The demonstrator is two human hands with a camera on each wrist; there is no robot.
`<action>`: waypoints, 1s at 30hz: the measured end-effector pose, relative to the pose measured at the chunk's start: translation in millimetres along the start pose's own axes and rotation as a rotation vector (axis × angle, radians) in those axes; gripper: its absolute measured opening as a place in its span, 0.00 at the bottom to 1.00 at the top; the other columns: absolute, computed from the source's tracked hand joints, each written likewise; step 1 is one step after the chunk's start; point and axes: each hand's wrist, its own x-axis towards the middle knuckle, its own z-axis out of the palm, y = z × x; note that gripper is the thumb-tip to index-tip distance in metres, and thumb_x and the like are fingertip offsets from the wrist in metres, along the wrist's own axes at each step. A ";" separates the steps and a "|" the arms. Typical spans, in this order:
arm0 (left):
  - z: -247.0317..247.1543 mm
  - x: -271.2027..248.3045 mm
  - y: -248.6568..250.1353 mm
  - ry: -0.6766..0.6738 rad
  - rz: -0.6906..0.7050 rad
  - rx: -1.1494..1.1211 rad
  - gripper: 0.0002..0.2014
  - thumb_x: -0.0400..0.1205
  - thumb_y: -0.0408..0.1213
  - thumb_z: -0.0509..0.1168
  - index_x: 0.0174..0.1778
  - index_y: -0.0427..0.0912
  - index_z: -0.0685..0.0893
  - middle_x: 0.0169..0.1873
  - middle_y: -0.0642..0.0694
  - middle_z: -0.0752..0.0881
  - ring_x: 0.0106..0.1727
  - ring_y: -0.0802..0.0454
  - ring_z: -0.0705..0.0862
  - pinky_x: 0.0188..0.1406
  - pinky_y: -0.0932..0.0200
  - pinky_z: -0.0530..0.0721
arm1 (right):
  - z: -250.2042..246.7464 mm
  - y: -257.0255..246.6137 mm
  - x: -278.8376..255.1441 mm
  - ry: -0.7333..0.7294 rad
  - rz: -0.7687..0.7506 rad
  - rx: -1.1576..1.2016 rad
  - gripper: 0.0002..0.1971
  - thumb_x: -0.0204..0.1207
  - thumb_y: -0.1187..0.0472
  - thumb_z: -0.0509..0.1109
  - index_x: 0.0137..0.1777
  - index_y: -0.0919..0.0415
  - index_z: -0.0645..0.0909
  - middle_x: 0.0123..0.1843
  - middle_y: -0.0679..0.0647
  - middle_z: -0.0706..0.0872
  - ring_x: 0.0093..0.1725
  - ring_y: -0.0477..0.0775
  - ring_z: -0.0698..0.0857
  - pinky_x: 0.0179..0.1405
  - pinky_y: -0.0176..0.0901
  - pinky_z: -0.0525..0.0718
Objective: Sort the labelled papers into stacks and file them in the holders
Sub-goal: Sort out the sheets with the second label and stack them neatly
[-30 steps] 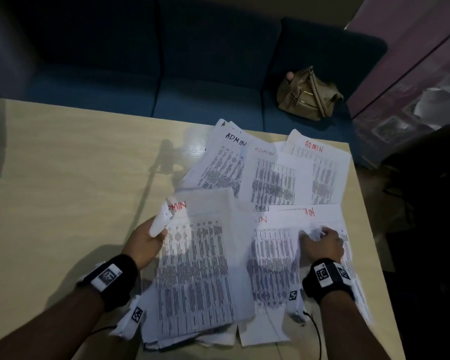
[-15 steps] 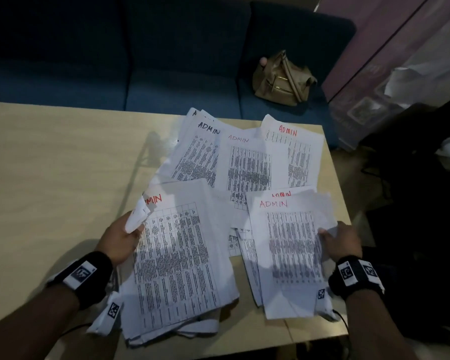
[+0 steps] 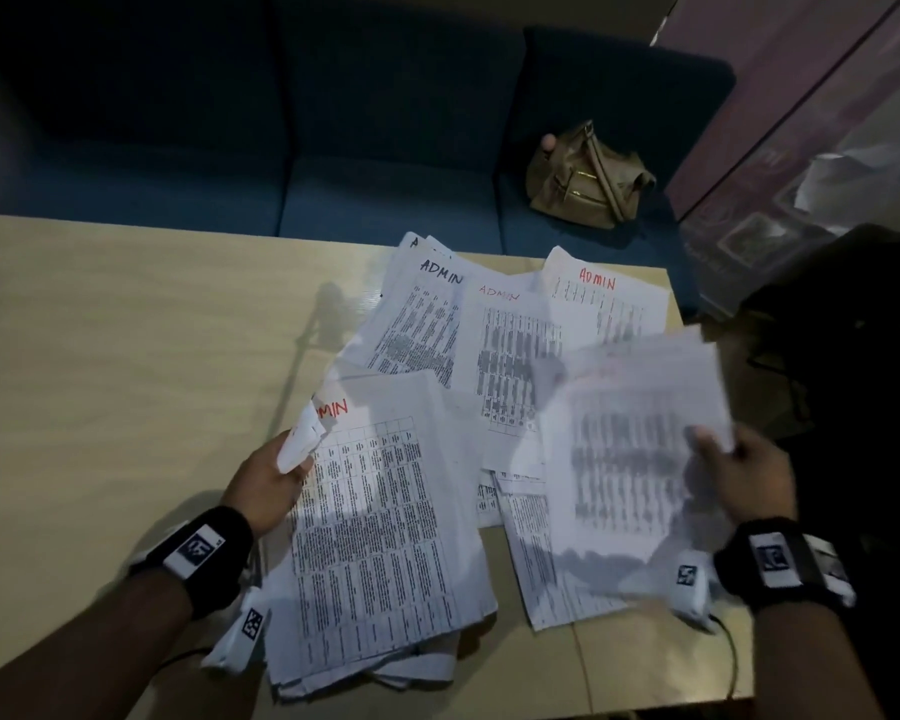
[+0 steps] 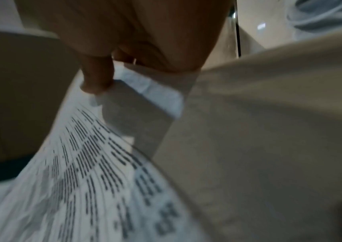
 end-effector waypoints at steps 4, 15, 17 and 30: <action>-1.8 -5.1 8.6 0.006 -0.010 -0.069 0.17 0.85 0.31 0.62 0.70 0.41 0.79 0.49 0.44 0.85 0.46 0.46 0.80 0.39 0.59 0.74 | -35.2 -37.7 6.9 0.233 -0.097 0.152 0.23 0.78 0.41 0.66 0.47 0.65 0.82 0.37 0.62 0.83 0.42 0.51 0.80 0.41 0.50 0.77; 12.3 -9.5 46.9 -0.022 0.070 -0.226 0.17 0.84 0.42 0.65 0.69 0.45 0.79 0.57 0.46 0.86 0.62 0.44 0.83 0.53 0.61 0.74 | 115.8 -82.6 -75.4 -0.433 0.007 0.314 0.19 0.80 0.50 0.67 0.63 0.65 0.82 0.56 0.56 0.87 0.54 0.49 0.83 0.40 0.23 0.78; 12.1 -14.5 51.6 -0.028 0.068 -0.268 0.17 0.83 0.52 0.63 0.66 0.51 0.77 0.56 0.54 0.85 0.62 0.50 0.81 0.51 0.63 0.75 | 139.3 -83.5 -95.3 -0.529 0.078 0.402 0.21 0.79 0.45 0.68 0.64 0.60 0.80 0.59 0.54 0.87 0.56 0.53 0.86 0.52 0.36 0.86; 19.6 -16.6 39.1 -0.151 -0.001 -0.369 0.20 0.78 0.36 0.73 0.63 0.56 0.78 0.58 0.55 0.86 0.61 0.56 0.82 0.70 0.47 0.76 | 143.2 -116.9 -77.3 -0.380 -0.069 0.494 0.31 0.79 0.55 0.68 0.78 0.47 0.57 0.71 0.51 0.71 0.68 0.53 0.74 0.66 0.48 0.75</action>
